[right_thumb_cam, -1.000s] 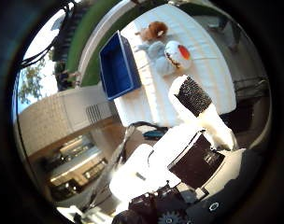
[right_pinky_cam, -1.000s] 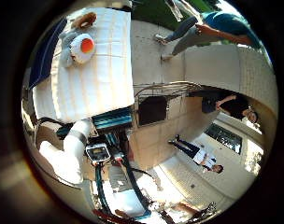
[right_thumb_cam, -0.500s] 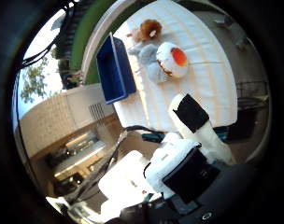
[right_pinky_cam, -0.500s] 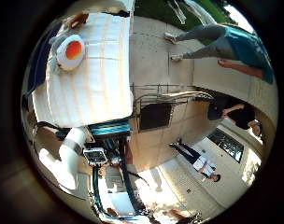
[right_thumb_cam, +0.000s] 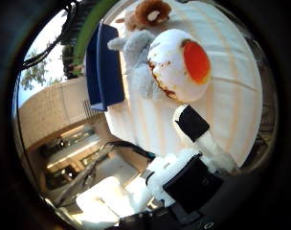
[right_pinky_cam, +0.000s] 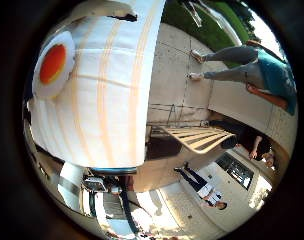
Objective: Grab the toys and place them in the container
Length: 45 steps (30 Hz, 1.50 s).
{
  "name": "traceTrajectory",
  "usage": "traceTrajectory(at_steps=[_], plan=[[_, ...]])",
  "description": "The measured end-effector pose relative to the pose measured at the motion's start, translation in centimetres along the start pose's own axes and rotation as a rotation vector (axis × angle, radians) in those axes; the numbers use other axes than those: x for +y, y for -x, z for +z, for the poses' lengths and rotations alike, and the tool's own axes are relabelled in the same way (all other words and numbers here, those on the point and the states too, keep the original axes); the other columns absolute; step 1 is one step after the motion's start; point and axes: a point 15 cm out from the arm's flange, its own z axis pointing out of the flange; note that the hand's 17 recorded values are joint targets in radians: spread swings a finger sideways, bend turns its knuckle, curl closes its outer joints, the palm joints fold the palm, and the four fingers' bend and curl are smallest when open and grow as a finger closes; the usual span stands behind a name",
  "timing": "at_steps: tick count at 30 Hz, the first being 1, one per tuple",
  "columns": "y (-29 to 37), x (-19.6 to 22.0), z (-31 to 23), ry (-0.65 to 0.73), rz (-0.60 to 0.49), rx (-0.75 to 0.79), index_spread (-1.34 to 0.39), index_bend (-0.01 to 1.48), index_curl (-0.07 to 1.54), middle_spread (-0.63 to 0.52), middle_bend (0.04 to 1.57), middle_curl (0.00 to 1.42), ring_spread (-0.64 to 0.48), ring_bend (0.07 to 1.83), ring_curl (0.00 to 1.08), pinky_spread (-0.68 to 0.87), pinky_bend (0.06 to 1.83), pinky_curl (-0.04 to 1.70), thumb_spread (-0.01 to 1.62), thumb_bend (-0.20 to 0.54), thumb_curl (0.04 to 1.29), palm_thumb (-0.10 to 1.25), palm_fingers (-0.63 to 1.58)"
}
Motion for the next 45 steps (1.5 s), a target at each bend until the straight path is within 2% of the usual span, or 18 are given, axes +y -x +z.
traceTrajectory(at_steps=[7,9,10,12,13,14,15,17,19,21,24,27,32,36,40,45], plan=[[1.7,-2.1,2.1,0.01,-0.033,0.02,-0.11,0.19,0.27,0.03,0.19,0.33,0.25,0.36,0.33,0.4,0.51,0.21,1.14,-0.022,0.35,0.66,0.18],[2.4,-2.7,2.5,0.017,-0.035,0.026,-0.09,0.2,0.28,0.01,0.2,0.34,0.26,0.4,0.33,0.4,0.5,0.19,1.13,-0.02,0.35,0.68,0.3],[2.5,-2.9,2.7,0.02,-0.035,0.029,-0.1,0.19,0.28,-0.01,0.24,0.35,0.26,0.45,0.34,0.4,0.51,0.19,1.13,-0.016,0.36,0.69,0.44],[2.8,-3.0,2.8,0.025,-0.037,0.032,-0.11,0.17,0.28,-0.03,0.27,0.36,0.26,0.51,0.35,0.41,0.52,0.18,1.13,-0.016,0.36,0.7,0.55],[2.8,-3.0,2.8,0.027,-0.04,0.037,-0.16,0.12,0.25,-0.06,0.38,0.4,0.22,0.64,0.37,0.41,0.62,0.19,1.12,-0.009,0.37,0.73,0.86],[2.8,-3.0,2.8,0.027,-0.041,0.039,-0.19,0.07,0.22,-0.08,0.47,0.44,0.2,0.75,0.4,0.41,0.71,0.21,1.12,-0.003,0.38,0.77,1.04],[2.8,-3.0,2.7,0.027,-0.042,0.04,-0.23,0.07,0.2,-0.09,0.55,0.48,0.18,0.87,0.45,0.4,0.73,0.23,1.11,-0.006,0.39,0.79,1.07],[2.9,-3.0,2.4,0.02,-0.041,0.042,-0.27,0.11,0.19,-0.12,0.65,0.55,0.14,1.02,0.54,0.4,0.78,0.27,1.1,-0.004,0.41,0.82,1.06],[3.1,-2.9,1.5,0.0,-0.038,0.045,-0.34,0.15,0.17,-0.15,0.77,0.63,0.08,1.13,0.61,0.38,0.96,0.34,1.09,0.011,0.44,0.9,1.12],[3.3,-2.6,0.2,-0.032,-0.032,0.056,-0.38,0.18,0.16,-0.16,0.81,0.66,0.06,1.16,0.64,0.37,1.05,0.37,1.09,0.014,0.45,0.93,1.12],[3.8,-1.6,-1.8,-0.071,-0.011,0.072,-0.48,0.3,0.16,-0.19,0.93,0.75,0.0,1.22,0.69,0.32,1.25,0.47,1.09,0.011,0.49,0.98,1.14],[5.2,1.2,-3.2,-0.05,0.009,0.061,-0.56,0.4,0.16,-0.21,0.99,0.82,-0.03,1.25,0.73,0.28,1.35,0.54,1.11,-0.001,0.52,1.0,1.09],[8.9,6.7,-6.5,0.018,-0.005,0.038,-0.69,0.56,0.19,-0.23,1.06,0.91,-0.08,1.3,0.78,0.23,1.44,0.62,1.13,-0.013,0.56,1.0,1.0],[13.7,8.5,-13.4,-0.062,-0.068,0.079,-0.77,0.65,0.21,-0.24,1.11,0.96,-0.1,1.35,0.81,0.2,1.48,0.68,1.15,-0.014,0.58,0.99,0.94],[21.6,8.5,-19.1,-0.167,-0.165,0.074,-0.82,0.72,0.23,-0.24,1.14,1.0,-0.12,1.38,0.83,0.18,1.5,0.72,1.17,-0.015,0.6,0.99,0.89],[29.4,6.5,-20.6,-0.175,-0.259,0.057,-0.87,0.78,0.26,-0.25,1.18,1.04,-0.13,1.42,0.85,0.16,1.54,0.76,1.18,-0.012,0.62,0.98,0.85]])
